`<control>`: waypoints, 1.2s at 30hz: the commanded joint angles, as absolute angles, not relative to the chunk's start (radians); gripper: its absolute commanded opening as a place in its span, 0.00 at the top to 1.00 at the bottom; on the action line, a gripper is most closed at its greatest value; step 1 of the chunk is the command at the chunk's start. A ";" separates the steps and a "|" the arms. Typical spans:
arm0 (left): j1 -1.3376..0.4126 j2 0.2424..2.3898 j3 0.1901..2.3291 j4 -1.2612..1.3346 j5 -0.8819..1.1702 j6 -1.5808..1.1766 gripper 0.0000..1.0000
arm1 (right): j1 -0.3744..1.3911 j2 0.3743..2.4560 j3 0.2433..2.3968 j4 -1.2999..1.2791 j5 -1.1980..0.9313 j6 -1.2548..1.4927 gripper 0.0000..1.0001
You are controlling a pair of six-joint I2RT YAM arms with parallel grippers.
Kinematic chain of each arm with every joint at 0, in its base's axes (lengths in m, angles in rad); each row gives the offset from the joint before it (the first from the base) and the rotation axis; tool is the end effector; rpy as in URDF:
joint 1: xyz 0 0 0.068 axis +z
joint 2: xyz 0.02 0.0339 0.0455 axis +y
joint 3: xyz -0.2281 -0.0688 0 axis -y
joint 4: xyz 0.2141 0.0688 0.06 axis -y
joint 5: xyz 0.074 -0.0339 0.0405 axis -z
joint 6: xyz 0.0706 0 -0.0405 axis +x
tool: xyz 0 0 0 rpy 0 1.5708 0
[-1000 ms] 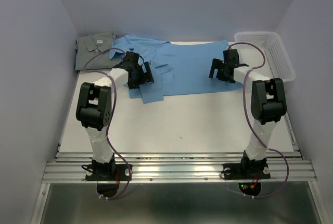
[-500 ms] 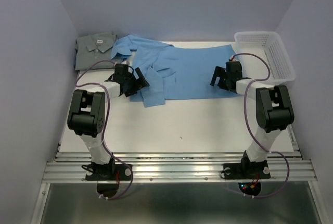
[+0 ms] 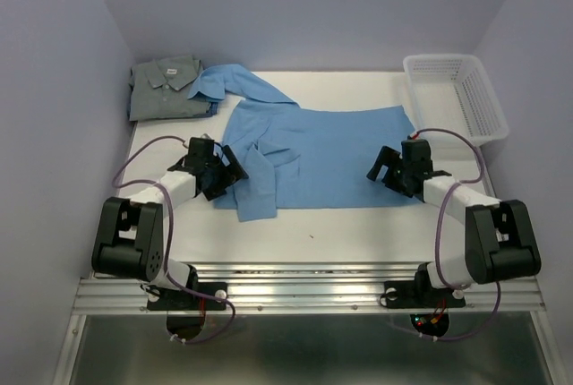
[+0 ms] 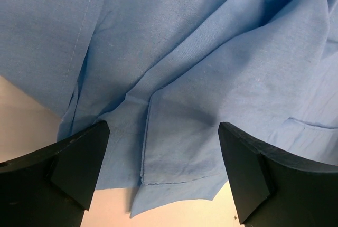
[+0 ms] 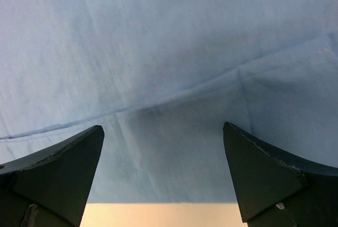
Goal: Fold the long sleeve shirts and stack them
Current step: Fold the shirt
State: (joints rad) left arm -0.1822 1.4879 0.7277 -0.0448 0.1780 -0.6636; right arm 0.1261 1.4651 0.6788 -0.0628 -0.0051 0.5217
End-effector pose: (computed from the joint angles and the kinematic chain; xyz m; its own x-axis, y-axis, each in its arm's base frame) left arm 0.2899 -0.0661 0.1333 -0.7426 -0.4796 -0.4674 -0.2011 0.8254 -0.5275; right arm 0.2829 0.0362 0.1226 -0.7100 0.4123 -0.5709 0.2592 0.9068 0.3326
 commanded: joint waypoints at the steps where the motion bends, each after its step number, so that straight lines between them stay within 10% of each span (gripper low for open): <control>1: -0.184 1.384 0.657 -0.239 0.132 -0.667 0.01 | 0.132 1.350 0.609 -0.222 -0.012 0.551 0.00; 19: -0.160 1.057 0.957 -0.423 -0.115 -0.647 0.01 | 0.911 1.498 0.917 -0.028 -0.075 0.641 0.00; 36: -0.155 1.031 0.877 -0.383 -0.074 -0.614 0.01 | 0.995 1.787 0.917 0.279 -0.117 0.825 0.00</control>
